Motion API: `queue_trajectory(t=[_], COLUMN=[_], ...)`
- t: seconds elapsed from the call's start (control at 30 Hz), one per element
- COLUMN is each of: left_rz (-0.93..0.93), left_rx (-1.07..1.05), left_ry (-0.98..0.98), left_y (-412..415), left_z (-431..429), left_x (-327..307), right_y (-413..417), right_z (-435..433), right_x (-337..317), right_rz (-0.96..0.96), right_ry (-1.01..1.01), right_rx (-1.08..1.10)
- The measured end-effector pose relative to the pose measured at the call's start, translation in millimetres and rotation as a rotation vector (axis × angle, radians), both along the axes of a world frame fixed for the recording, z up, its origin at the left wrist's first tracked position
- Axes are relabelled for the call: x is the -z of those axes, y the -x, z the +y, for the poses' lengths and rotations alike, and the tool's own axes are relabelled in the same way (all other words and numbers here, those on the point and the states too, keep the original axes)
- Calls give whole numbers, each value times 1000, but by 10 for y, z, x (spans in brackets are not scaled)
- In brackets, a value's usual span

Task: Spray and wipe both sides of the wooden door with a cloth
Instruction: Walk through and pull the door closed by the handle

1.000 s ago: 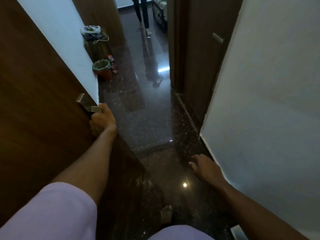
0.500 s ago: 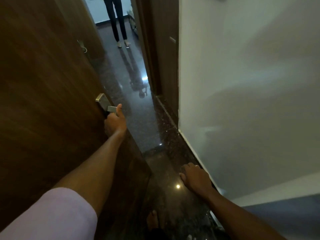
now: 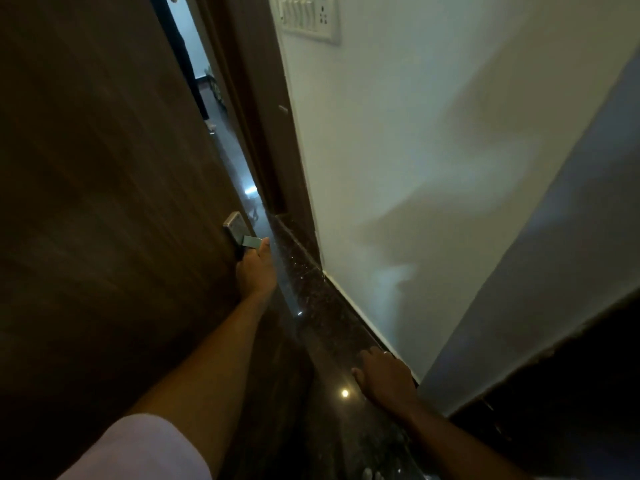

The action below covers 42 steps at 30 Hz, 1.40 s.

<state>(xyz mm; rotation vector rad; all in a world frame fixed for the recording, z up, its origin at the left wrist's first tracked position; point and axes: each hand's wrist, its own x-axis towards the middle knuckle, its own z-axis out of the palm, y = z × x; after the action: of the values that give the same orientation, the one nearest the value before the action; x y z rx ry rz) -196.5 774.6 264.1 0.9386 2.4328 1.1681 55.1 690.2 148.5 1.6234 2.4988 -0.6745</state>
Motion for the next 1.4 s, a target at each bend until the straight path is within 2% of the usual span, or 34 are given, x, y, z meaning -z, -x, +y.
queue_trajectory(t=[0.17, 0.37, 0.57, 0.7, 0.8, 0.9, 1.1, 1.33, 1.4], left_rz=[-2, 88, 167, 198, 210, 164, 64, 131, 91], left_rx=[127, 202, 276, 278, 276, 266, 296, 353, 382], left_ry=[-23, 85, 50, -31, -107, -174, -183, -122, -124], left_y=[-488, -1125, -1690, -2073, -2318, -2543, -2891, -3225, -3298], left_z=[-198, -490, -809, -1058, -1225, -1341, -1572, -1867, -1942], left_x=[-58, -133, -91, -106, -60, 2, 29, -38, -34], right_y=[-294, -634, -953, -1148, -1333, -1554, -2031, -2435, -2527], right_z=[-409, -842, -1296, -1536, -1652, -1693, -1668, -1791, -1860], right_x=[-39, -140, -289, -273, -264, -352, -386, -366, -319], right_rz=[-20, 46, 71, 172, 117, 93, 94, 62, 58], right_ry=[27, 34, 54, 60, 5, -30, -77, -121, -119], right_rx=[40, 114, 147, 181, 90, 42, 73, 35, 21])
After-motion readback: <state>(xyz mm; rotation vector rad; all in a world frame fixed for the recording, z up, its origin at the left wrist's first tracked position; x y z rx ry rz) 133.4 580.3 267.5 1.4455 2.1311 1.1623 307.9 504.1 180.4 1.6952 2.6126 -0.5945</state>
